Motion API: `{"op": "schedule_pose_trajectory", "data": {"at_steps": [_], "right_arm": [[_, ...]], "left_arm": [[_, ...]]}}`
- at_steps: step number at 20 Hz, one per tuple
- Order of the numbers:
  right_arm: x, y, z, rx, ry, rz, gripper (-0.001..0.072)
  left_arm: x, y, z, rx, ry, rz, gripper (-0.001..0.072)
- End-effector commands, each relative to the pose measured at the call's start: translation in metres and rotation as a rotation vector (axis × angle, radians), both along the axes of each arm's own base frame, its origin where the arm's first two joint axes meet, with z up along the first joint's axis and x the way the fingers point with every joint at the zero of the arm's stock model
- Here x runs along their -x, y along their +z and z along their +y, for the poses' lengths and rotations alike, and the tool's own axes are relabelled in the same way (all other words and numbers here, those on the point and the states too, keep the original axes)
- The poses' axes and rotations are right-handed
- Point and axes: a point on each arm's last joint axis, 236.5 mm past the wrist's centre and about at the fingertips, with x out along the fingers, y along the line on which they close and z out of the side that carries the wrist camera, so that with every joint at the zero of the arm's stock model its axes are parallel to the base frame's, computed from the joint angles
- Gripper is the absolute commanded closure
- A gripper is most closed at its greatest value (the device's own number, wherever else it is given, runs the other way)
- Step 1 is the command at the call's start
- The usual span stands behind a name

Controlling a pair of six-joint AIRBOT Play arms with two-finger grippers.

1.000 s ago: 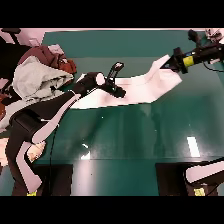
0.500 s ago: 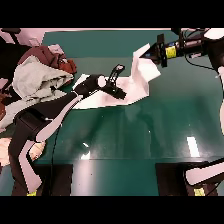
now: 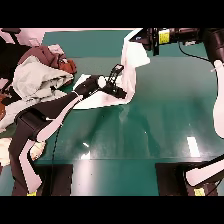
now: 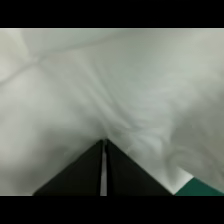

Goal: Fold the shirts.

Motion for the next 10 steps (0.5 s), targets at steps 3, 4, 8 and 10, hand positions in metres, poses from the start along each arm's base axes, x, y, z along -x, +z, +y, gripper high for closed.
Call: {"op": "schedule_pose_trajectory", "data": {"at_steps": [3, 4, 8, 10], "right_arm": [[0.0, -0.017, 0.003, 0.001, 0.003, 0.067, 0.0697], [-0.001, -0.016, 0.003, -0.001, -0.002, 0.063, 0.0697], [-0.002, -0.008, 0.01, -0.027, -0.007, 0.049, 0.0697], [0.0, -0.002, 0.022, -0.048, -0.001, 0.041, 0.0697]], "left_arm": [[0.009, 0.064, -0.015, 0.056, -0.055, 0.032, 0.065], [0.003, 0.09, -0.014, 0.077, -0.053, 0.0, 0.0649], [-0.025, 0.176, 0.056, -0.004, 0.089, -0.088, 0.0647], [-0.032, 0.194, 0.134, -0.171, 0.242, -0.101, 0.0647]]}}
